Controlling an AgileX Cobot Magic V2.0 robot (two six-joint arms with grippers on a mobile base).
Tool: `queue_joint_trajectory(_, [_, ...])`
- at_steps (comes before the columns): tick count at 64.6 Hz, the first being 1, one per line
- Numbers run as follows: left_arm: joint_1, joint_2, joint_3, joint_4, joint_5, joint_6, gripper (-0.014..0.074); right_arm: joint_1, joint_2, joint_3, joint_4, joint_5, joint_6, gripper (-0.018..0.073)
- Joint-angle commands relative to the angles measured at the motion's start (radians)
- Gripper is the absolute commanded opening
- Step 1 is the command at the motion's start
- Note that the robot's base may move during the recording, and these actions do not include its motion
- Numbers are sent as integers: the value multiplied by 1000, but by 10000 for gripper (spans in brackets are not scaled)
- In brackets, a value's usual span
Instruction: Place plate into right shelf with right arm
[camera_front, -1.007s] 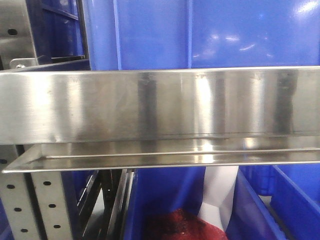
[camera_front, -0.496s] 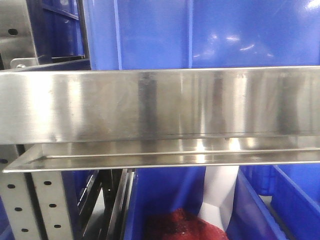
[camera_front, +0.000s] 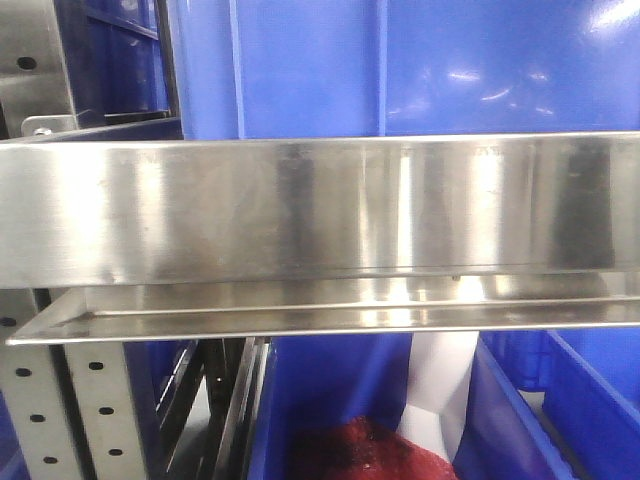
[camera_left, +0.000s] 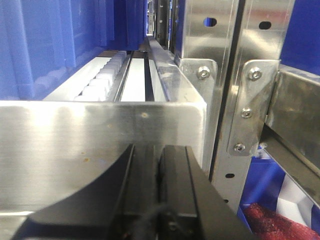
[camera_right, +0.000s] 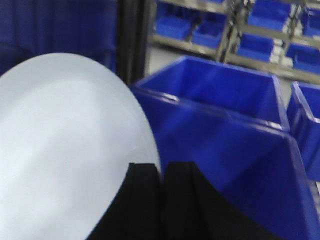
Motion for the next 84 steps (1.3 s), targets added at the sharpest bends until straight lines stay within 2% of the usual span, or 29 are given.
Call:
queue_joint_trajectory(1, [-5,-7,8,-4,-86,-3,-47,-27,-6,-44,-16,-81,3,307])
queue_joint_trajectory(11, [-5,-7,8,-4,-86,-3,-47,-29,-5,-44,-16,-88,3,647])
queue_joint_trajectory(23, [-5,-7,8,-4,-86,-3,-47,-29,-18,-44,-16,-62,3,631])
queue_joint_trajectory(32, [-5,-7,8,-4,-86,-3,-47,-29,-78,-44,-19,43,3,629])
queue_joint_trajectory(36, [-5,-7,8,-4,-86,-3,-47,-29,-117,-44,-30,101,3,603])
queue_joint_trajectory(41, [-5,-7,8,-4,-86,-3,-47,-29,-163,-44,-43,182,3,507])
queue_joint_trajectory(48, [-5,-7,8,-4,-86,-3,-47,-29,-235,-42,-58,276,3,239])
queue_joint_trajectory(51, [-5,-7,8,-4,-86,-3,-47,-29,-260,-42,-63,314,3,77])
queue_joint_trajectory(53, [-5,-7,8,-4,-86,-3,-47,-29,-274,-42,-66,329,3,31])
queue_joint_trajectory(56, [-5,-7,8,-4,-86,-3,-47,-29,-291,-42,-66,351,3,68])
queue_joint_trajectory(84, [-5,-7,8,-4,-86,-3,-47,-29,-344,-42,-61,404,3,54])
